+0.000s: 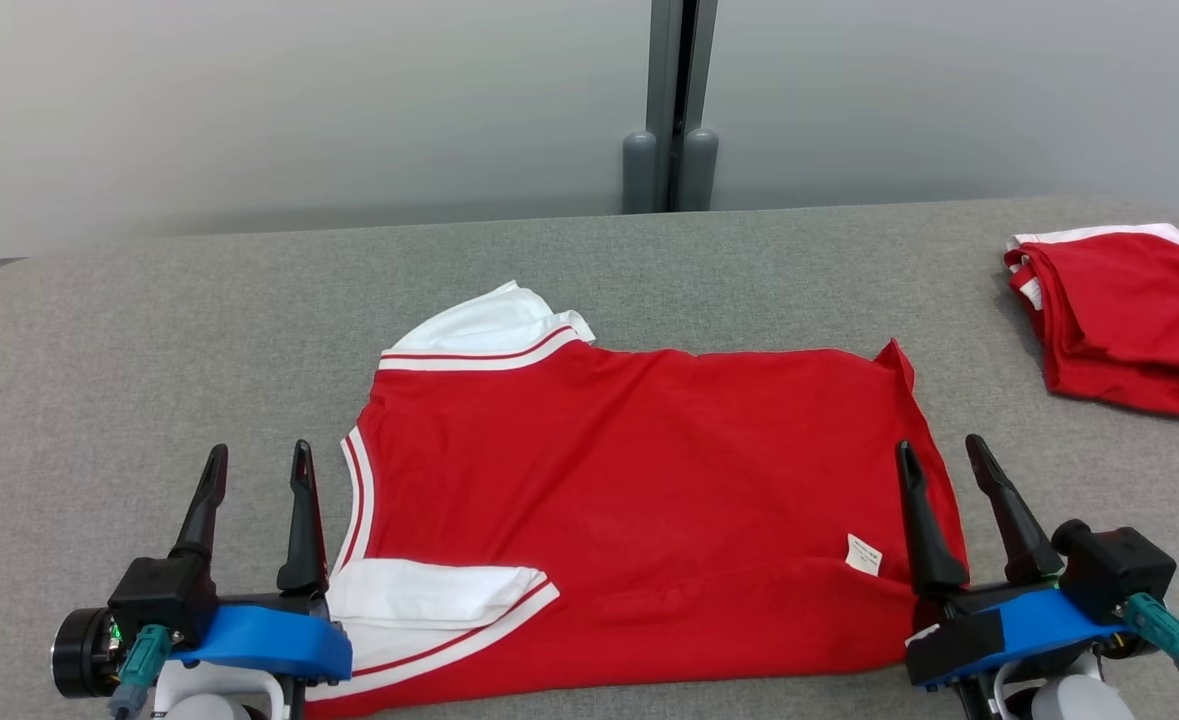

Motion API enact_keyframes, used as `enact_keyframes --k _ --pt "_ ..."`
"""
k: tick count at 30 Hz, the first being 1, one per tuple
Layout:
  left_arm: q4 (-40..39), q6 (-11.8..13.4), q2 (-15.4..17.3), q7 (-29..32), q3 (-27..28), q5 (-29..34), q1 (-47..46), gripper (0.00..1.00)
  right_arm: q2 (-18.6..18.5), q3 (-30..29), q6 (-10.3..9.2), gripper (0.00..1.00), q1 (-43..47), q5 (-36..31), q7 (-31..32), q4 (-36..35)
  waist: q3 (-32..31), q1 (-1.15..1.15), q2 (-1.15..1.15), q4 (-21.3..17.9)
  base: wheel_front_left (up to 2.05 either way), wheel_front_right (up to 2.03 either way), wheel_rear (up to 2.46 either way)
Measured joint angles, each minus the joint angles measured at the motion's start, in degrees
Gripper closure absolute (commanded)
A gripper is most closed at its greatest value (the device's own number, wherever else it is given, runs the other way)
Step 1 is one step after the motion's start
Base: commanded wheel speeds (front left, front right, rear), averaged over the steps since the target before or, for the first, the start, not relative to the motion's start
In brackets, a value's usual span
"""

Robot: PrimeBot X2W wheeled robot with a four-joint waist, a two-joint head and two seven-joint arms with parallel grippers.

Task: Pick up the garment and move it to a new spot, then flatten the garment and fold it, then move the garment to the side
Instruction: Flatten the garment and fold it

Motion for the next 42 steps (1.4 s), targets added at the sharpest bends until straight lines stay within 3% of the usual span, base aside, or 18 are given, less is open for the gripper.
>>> enact_keyframes --k 27,35,42 --pt "2.1 0.6 0.4 0.0 1.5 0.6 -1.1 0.0 0.6 -1.9 0.0 0.0 -0.2 -3.7 0.2 2.1 -0.4 0.0 0.0 -0.2 0.0 0.0 0.0" --pt "4.4 -0.6 6.0 0.0 -0.4 0.4 -13.4 0.0 -3.4 -4.0 0.0 0.0 -9.6 -6.6 4.6 2.4 3.8 0.0 0.0 -1.9 0.0 0.0 0.0" --pt "9.0 -0.9 11.7 3.7 -6.0 -3.4 -29.4 0.0 -4.9 -2.4 0.0 0.0 -19.7 -7.4 7.4 2.5 10.4 0.0 0.0 -4.8 0.0 0.0 0.0"
